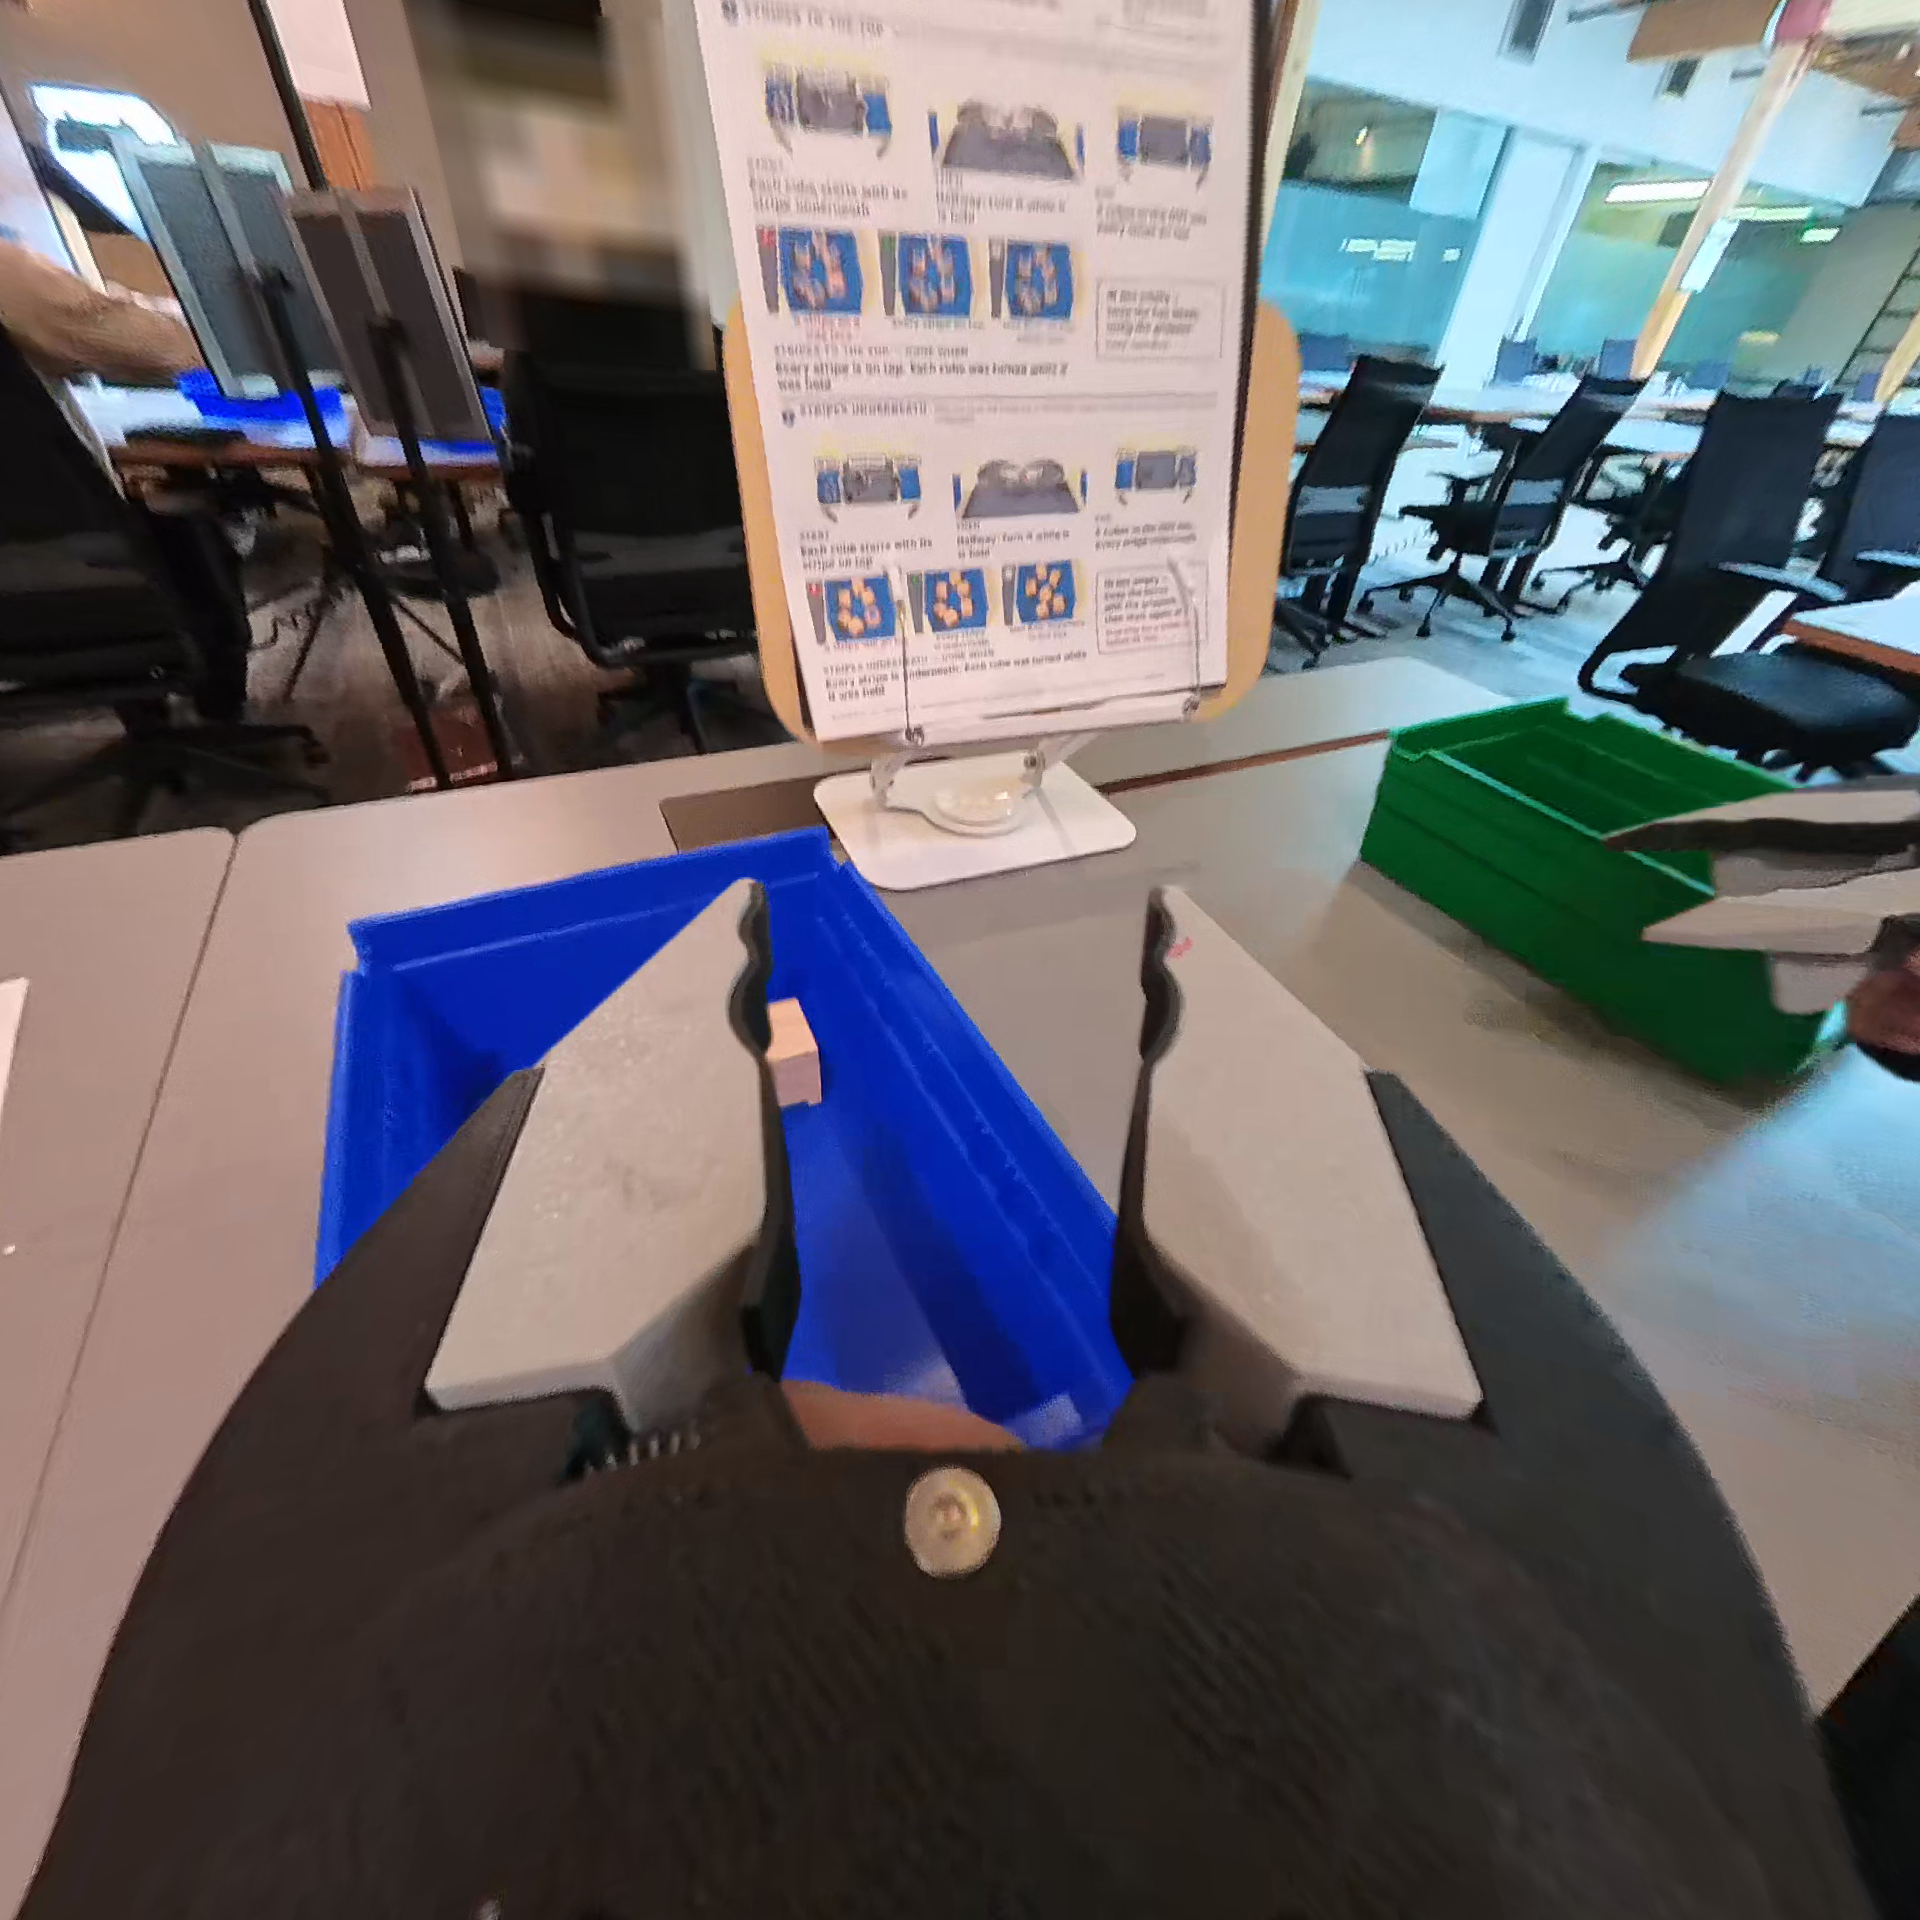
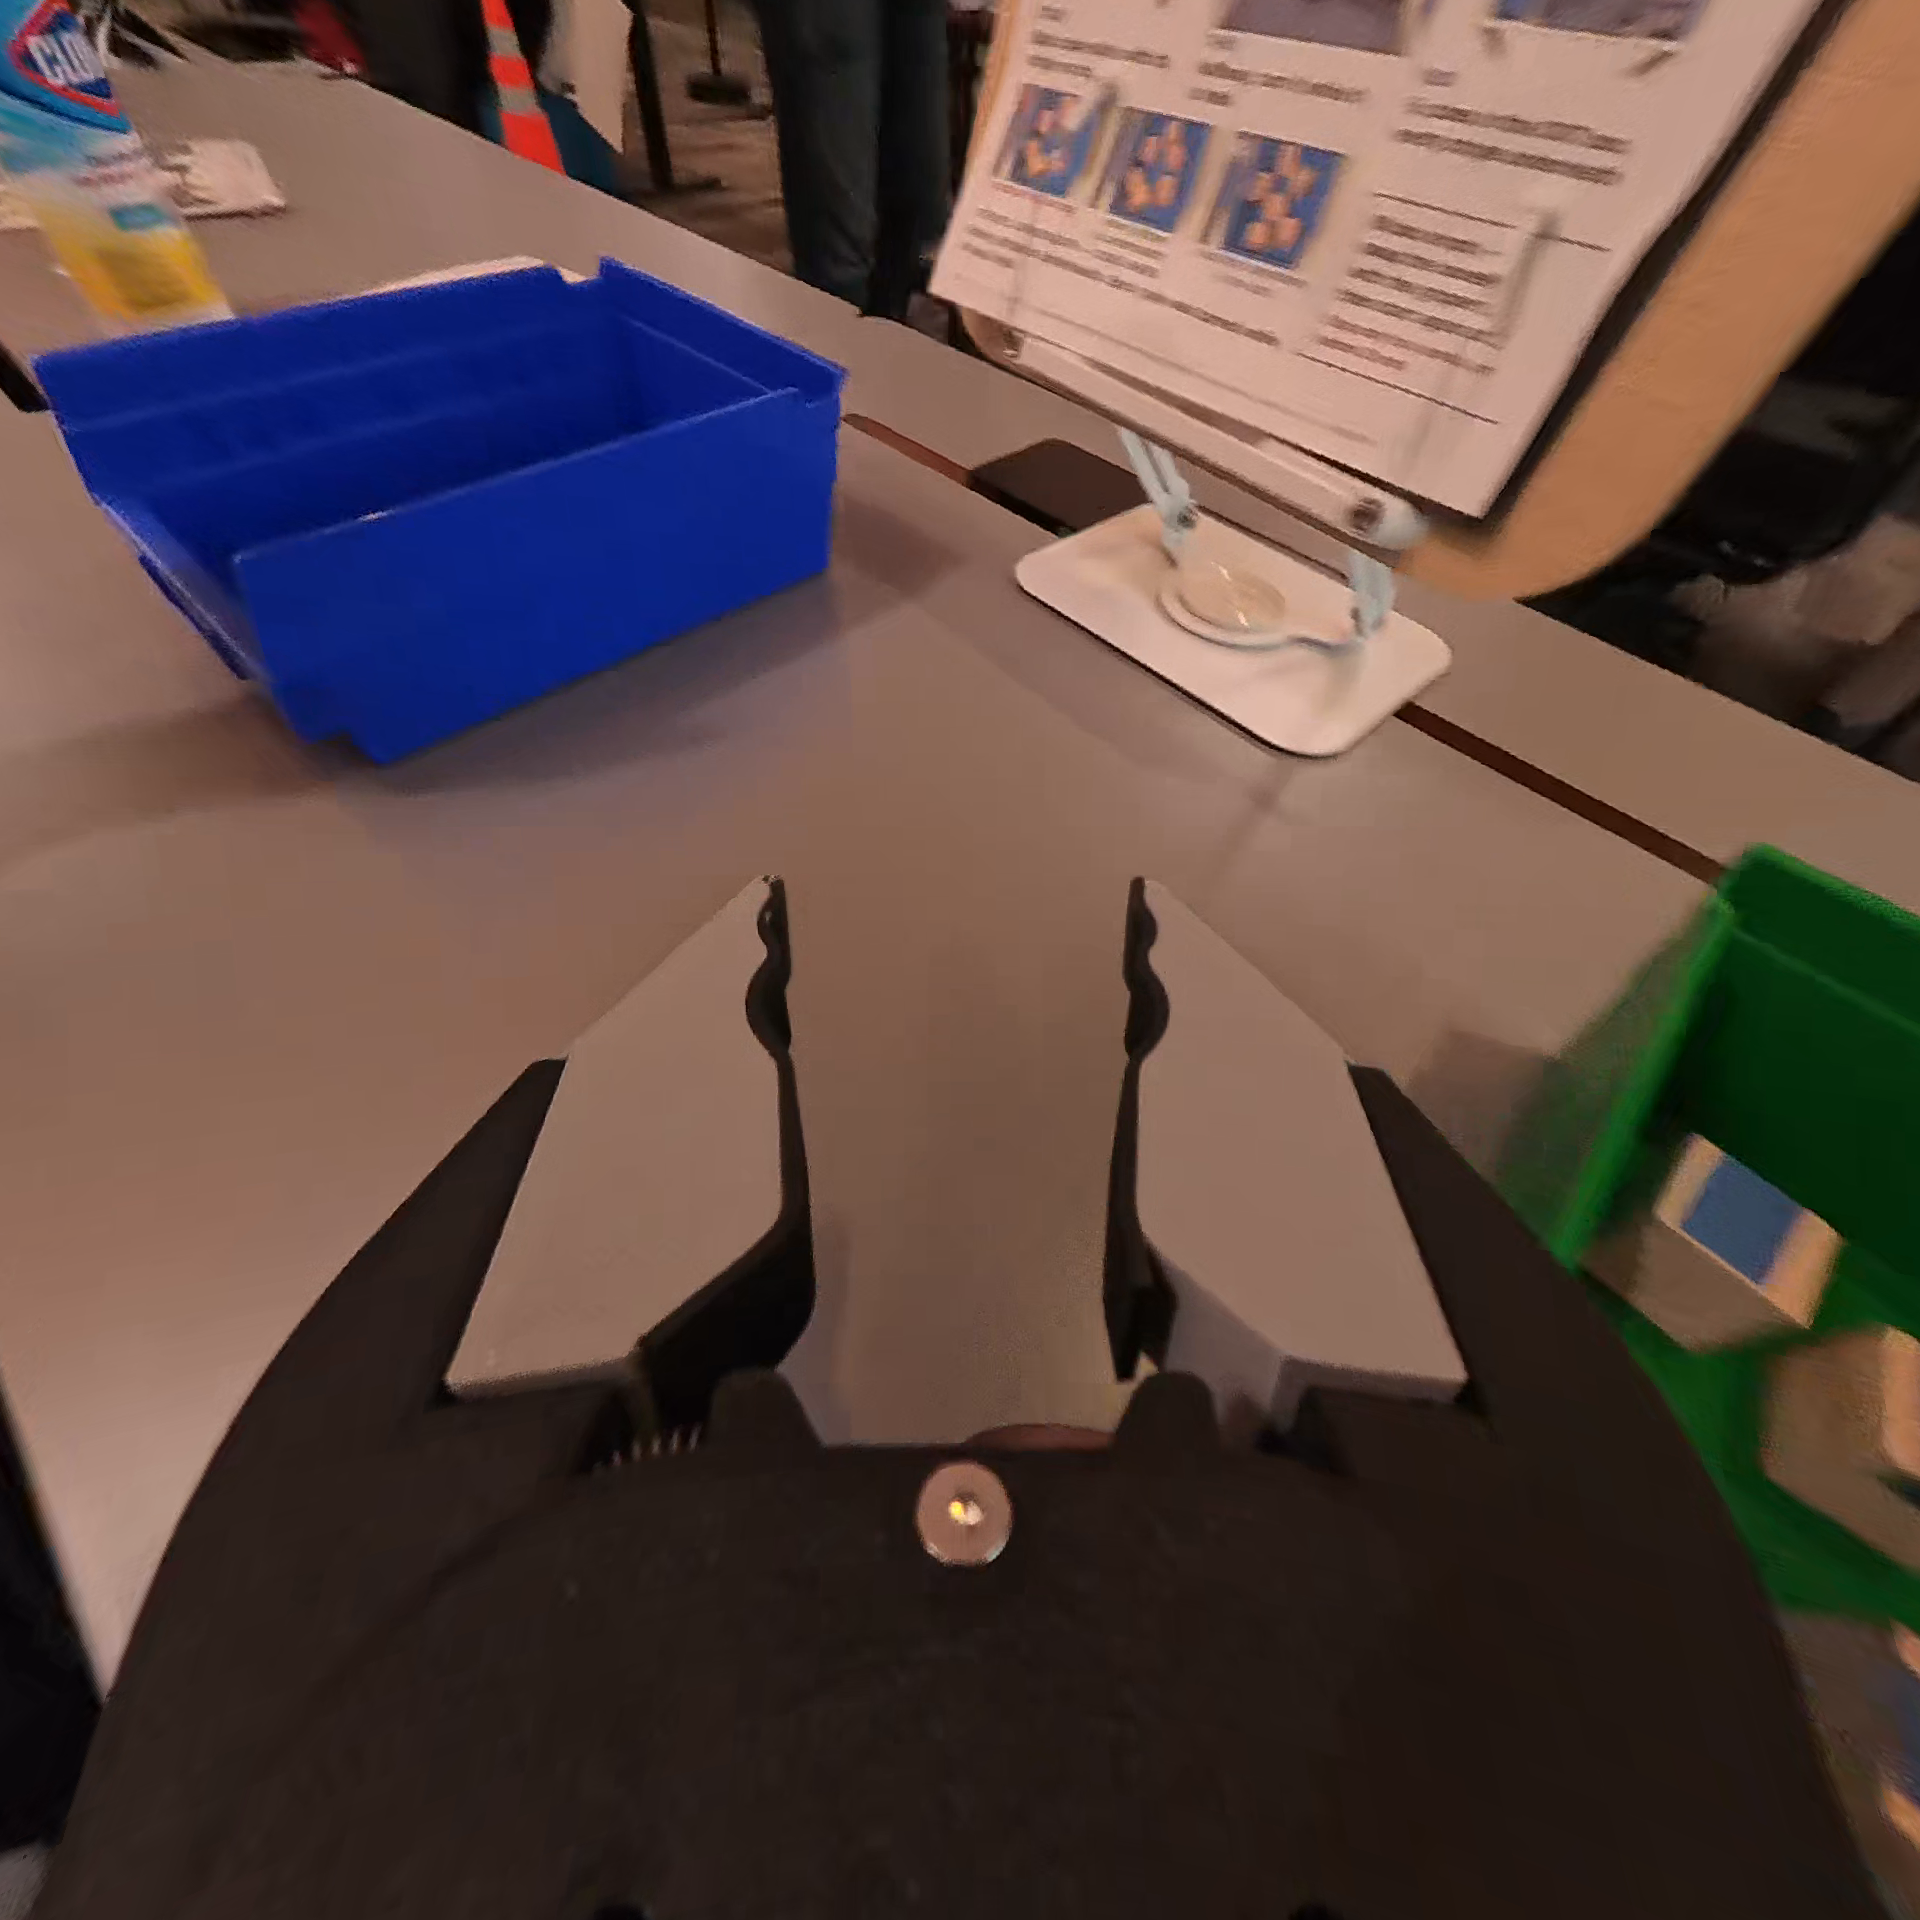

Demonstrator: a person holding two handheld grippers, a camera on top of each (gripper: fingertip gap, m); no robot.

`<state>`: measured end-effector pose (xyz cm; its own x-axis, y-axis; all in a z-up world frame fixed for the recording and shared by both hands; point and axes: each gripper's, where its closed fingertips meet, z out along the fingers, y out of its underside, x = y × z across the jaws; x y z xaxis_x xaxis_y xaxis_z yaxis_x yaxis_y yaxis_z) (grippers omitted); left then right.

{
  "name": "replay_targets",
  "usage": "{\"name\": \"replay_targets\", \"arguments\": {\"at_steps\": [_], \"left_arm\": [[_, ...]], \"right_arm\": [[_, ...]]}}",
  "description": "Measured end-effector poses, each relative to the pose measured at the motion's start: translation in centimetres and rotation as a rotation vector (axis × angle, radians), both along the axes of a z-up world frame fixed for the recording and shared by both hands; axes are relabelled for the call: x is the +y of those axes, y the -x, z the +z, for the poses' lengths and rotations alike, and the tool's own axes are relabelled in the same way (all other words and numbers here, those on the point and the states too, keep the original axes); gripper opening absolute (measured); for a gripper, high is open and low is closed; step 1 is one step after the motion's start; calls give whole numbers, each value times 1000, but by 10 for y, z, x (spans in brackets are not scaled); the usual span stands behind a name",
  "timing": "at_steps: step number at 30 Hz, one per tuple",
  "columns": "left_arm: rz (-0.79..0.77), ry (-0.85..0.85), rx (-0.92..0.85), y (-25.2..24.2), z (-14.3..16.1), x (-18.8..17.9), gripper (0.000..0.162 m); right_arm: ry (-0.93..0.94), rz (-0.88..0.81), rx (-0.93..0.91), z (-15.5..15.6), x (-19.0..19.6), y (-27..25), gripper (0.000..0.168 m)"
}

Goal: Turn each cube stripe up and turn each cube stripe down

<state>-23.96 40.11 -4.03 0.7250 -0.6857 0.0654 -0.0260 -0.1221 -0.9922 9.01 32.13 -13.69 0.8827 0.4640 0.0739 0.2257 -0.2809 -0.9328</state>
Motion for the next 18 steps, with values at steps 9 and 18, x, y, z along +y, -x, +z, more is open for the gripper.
{"name": "replay_targets", "arguments": {"at_steps": [9,18], "left_arm": [[34,121,157,-13,-50,21,81],[15,239,245,-42,-88,37,86]], "right_arm": [[-75,-11,-86,-52,46,34,55],[-46,-51,-92,-62,43,20,55]]}}
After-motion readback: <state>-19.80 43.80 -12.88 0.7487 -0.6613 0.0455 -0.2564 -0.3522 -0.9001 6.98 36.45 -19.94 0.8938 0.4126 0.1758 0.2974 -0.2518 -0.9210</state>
